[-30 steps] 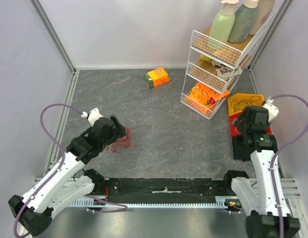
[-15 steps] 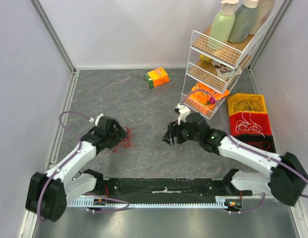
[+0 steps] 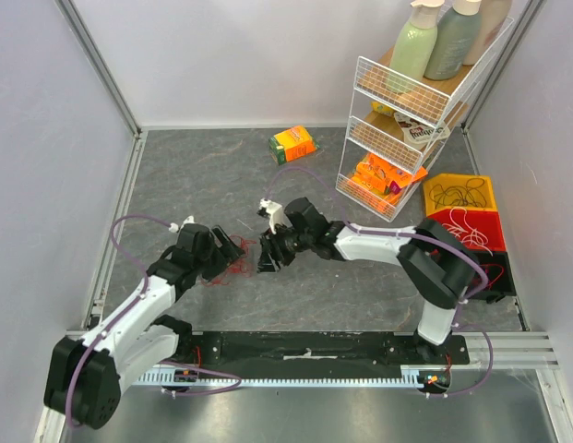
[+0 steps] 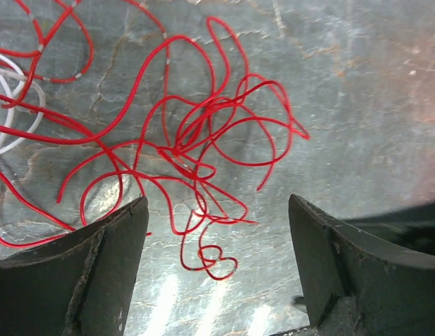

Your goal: Untangle the cables

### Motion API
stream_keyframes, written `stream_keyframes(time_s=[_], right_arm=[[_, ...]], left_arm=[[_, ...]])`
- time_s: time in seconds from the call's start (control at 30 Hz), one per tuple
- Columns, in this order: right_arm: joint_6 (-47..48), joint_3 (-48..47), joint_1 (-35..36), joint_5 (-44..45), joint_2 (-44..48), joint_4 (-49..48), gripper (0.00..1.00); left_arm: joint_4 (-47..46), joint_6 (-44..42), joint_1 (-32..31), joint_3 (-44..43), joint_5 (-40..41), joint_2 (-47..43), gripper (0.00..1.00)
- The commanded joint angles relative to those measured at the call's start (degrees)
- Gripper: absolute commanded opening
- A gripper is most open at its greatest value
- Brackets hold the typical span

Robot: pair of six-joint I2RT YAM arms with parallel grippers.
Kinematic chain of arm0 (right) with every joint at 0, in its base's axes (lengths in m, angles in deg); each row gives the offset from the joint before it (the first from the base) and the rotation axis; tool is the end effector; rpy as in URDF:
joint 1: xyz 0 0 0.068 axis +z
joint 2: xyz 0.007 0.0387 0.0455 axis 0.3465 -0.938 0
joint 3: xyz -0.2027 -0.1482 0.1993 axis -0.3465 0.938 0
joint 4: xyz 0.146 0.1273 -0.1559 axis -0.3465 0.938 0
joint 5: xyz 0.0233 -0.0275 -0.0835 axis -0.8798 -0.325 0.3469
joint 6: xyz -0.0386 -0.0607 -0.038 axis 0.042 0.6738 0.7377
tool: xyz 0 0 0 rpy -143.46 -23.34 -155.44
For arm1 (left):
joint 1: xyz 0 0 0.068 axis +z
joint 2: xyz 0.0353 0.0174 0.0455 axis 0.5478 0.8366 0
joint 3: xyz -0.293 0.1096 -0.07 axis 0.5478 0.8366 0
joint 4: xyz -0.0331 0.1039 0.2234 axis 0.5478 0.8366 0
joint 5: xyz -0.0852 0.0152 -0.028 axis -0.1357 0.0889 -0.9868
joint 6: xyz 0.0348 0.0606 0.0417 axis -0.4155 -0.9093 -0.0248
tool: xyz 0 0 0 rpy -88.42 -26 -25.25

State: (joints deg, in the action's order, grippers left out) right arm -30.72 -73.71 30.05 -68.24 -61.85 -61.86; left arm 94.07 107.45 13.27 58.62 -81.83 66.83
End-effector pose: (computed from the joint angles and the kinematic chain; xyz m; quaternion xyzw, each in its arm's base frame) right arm 0.2278 0.3301 0.2246 -0.2979 0.8179 0.4501 0.1990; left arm 0.1518 -0.0560 0.1970 -0.2621 0.8988 -0.2121 0.2802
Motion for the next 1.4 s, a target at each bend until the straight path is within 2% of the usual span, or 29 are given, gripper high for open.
stream_keyframes(time_s=[0.0,0.07,0.3,0.4,0.5,0.63,0.7,0.83,1.03,1.13,1.37], right_arm=[[6.29,-6.72,0.39,-6.01,-6.09,0.52,0.59],[6.47,-7.87,0.56,-6.98,-7.68,0.09,0.59],[6.03,-12.62,1.62,-7.69,-12.95,-0.09,0.59],[6.03,-13.76,1.7,-6.81,-14.63,0.35,0.54],[5.85,-14.03,1.79,-5.14,-15.33,0.35,0.42],[5.85,-13.68,2.06,-2.68,-13.33,1.84,0.11],[6.03,-12.1,2.23,0.21,-10.34,3.5,0.0],[6.38,-7.1,2.41,6.97,0.54,6.76,0.0],[7.96,-2.26,2.41,18.04,18.56,18.61,0.0],[8.92,-1.81,2.41,27.61,27.44,26.52,0.0],[9.46,-6.19,2.41,48.62,49.5,37.78,0.0]], left_arm=[[-0.2,1.28,0.43,0.58,2.7,-4.6,0.88],[0.42,1.54,0.7,0.5,3.41,-5.04,0.88],[-2.74,1.72,1.22,1.55,3.32,-2.15,0.79],[-3.79,1.72,1.31,1.81,2.45,-1.09,0.78],[-5.55,2.33,1.31,2.43,1.31,-0.13,0.77],[-4.16,4.96,1.31,1.47,2.17,4.43,0.77],[-1.43,6.37,1.57,0.15,4.63,7.94,0.78],[-0.02,8.04,2.28,0.49,7.02,10.86,0.8],[-1.6,10.24,3.16,3.31,7.19,9.64,0.82],[-0.55,10.07,3.51,3.66,8.33,8.93,0.83],[-0.72,8.31,4.12,5.94,9.04,4.02,0.65]])
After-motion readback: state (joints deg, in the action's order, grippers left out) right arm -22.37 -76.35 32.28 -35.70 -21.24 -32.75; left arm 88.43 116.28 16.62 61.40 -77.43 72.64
